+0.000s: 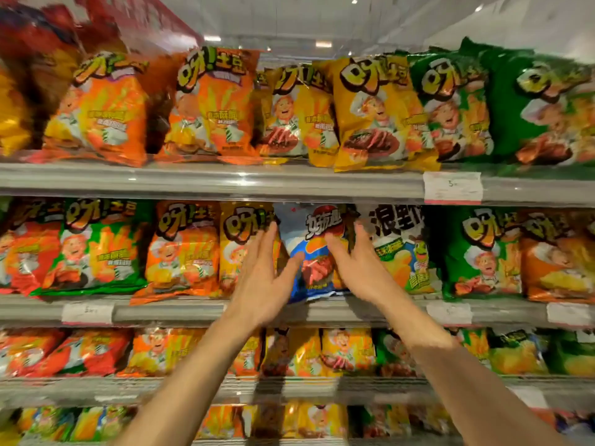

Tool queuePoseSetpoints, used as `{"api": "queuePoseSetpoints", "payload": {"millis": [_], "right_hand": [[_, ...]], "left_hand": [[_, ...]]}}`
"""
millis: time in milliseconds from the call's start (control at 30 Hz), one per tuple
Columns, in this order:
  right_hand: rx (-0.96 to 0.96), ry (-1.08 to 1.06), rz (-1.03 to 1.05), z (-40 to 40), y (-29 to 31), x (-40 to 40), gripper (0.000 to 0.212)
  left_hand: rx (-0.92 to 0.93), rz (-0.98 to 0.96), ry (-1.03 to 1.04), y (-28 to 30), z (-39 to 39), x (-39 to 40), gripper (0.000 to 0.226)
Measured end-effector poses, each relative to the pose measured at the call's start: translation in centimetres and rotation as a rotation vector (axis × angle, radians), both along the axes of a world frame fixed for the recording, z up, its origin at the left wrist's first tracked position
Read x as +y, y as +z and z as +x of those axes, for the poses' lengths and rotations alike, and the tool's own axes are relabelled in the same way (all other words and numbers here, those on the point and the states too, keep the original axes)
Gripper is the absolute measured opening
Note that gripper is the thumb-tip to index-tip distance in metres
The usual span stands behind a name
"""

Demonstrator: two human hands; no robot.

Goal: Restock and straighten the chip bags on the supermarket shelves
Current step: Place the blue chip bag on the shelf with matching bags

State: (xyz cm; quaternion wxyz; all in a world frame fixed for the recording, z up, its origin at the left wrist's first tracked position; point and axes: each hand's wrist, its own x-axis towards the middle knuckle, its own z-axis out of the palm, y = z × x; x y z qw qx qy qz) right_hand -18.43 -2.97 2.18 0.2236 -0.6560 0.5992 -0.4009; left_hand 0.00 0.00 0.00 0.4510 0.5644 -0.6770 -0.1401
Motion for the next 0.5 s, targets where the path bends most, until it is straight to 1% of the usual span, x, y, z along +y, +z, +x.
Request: {"api": "queuePoseSetpoints", "payload": {"millis": [67, 133, 267, 433, 500], "right_hand": [[0.001, 0.02, 0.002, -0.3, 0.0, -1.0, 0.086], [0.009, 0.051, 0.036, -0.5, -0.1, -2.1, 0.084], [-0.064, 0.078, 0.06, -1.1, -0.5, -3.8, 0.078], [-0.147, 0.113, 0.126, -1.9, -1.4, -5.3, 0.07], [-0.161, 0.098, 0.12, -1.9, -1.4, -5.5, 0.065]], "left_hand": [[-0.04, -0.025, 0.015, 0.1, -1.1, -1.0, 0.079], [-0.053, 0.002, 0.017, -0.1, -2.0, -1.7, 0.079], [-0.001, 0.057, 0.032, -0.3, -3.0, -2.7, 0.083], [-0.025, 0.046, 0.077, -0.8, -3.4, -3.5, 0.083], [-0.038, 0.029, 0.089, -0.9, -3.5, -3.7, 0.082]]}}
